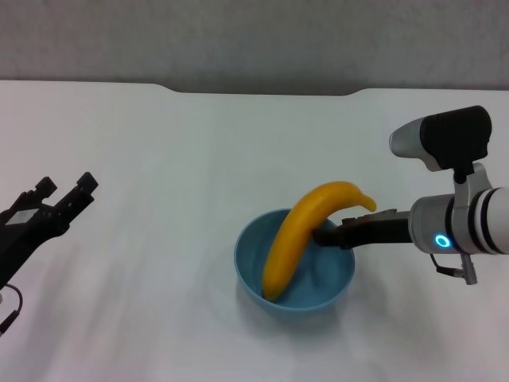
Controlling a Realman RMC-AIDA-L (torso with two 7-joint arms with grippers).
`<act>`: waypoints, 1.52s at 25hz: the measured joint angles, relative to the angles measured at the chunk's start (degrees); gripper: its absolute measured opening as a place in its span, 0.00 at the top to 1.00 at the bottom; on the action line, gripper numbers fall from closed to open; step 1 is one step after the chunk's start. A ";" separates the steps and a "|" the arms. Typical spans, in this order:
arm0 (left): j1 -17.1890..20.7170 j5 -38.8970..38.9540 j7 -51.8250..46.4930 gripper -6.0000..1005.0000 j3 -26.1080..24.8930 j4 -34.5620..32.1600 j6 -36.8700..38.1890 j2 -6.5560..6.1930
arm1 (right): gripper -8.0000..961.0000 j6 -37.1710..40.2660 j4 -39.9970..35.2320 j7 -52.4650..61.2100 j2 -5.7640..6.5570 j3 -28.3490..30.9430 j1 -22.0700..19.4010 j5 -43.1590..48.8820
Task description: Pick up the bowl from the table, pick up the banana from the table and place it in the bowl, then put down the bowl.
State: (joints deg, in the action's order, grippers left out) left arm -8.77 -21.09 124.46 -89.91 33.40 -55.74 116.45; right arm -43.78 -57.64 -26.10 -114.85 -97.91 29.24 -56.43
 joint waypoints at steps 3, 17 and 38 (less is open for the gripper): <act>-0.01 0.00 0.00 0.12 -0.05 0.00 -0.38 0.00 | 0.34 -0.03 -1.05 -0.04 0.00 0.02 -0.42 1.23; 0.41 0.05 0.00 0.12 -1.15 -0.15 -1.89 0.00 | 0.09 -3.47 -8.30 2.23 -0.06 1.18 -3.87 5.09; 4.56 6.87 19.84 0.12 -3.68 -6.55 -22.91 1.11 | 0.08 31.26 -26.18 -10.16 -0.08 -6.86 -26.40 4.82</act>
State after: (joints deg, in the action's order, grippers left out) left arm -4.21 -14.22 144.29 -93.60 26.85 -78.64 117.56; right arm -12.52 -83.83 -36.26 -114.93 -104.77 2.84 -51.61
